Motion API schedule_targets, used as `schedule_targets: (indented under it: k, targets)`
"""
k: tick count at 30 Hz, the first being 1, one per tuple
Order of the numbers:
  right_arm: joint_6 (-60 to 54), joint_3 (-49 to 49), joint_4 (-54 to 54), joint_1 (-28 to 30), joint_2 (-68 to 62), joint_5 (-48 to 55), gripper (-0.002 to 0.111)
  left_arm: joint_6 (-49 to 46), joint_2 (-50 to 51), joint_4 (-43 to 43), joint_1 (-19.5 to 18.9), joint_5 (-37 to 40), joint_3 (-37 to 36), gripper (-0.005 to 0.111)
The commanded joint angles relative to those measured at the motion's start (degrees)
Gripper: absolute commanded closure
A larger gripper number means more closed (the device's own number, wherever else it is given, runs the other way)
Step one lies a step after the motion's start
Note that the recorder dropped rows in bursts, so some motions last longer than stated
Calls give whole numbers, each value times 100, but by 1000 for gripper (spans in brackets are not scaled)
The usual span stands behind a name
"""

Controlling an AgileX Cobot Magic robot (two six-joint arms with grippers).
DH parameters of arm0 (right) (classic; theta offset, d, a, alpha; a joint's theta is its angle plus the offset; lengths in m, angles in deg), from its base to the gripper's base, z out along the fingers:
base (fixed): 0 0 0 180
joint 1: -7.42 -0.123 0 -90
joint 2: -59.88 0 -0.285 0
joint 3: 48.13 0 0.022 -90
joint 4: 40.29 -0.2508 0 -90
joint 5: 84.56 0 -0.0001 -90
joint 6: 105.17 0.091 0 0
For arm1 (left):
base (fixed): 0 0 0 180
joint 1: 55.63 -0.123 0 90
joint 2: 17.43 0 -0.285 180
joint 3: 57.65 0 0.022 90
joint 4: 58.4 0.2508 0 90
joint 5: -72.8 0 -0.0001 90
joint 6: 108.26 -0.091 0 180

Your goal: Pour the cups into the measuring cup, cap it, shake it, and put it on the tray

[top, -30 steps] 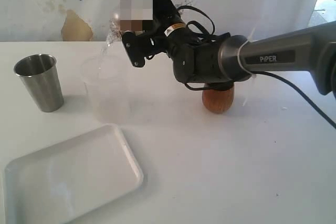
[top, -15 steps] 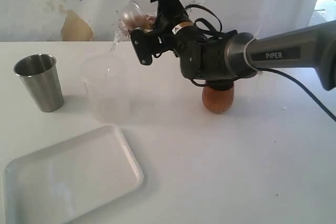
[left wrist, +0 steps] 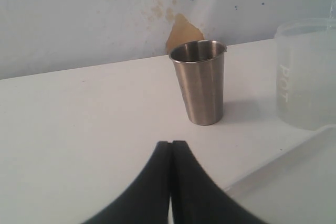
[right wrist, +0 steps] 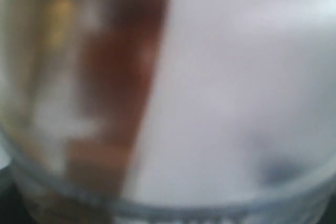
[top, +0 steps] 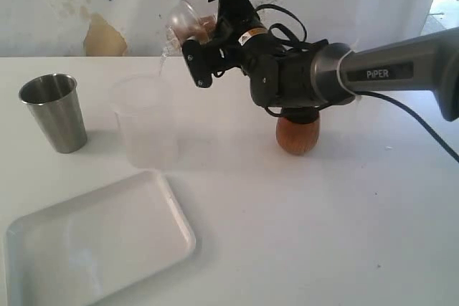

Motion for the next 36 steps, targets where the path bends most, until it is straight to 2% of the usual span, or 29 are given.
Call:
schedule_targets:
  k: [1, 15, 20, 36]
  targets:
    - [-95, 77, 274, 32, 90, -595, 108, 13, -29, -5, 1, -36, -24, 107]
    - [-95, 77, 832, 21, 90, -596, 108, 13, -29, -5, 1, -36, -24, 107]
    - [-95, 77, 1439, 21, 90, -596, 108, 13, -29, -5, 1, -36, -24, 107]
    - [-95, 64, 1823, 21, 90, -603, 108, 13, -29, -5, 1, -36, -24, 107]
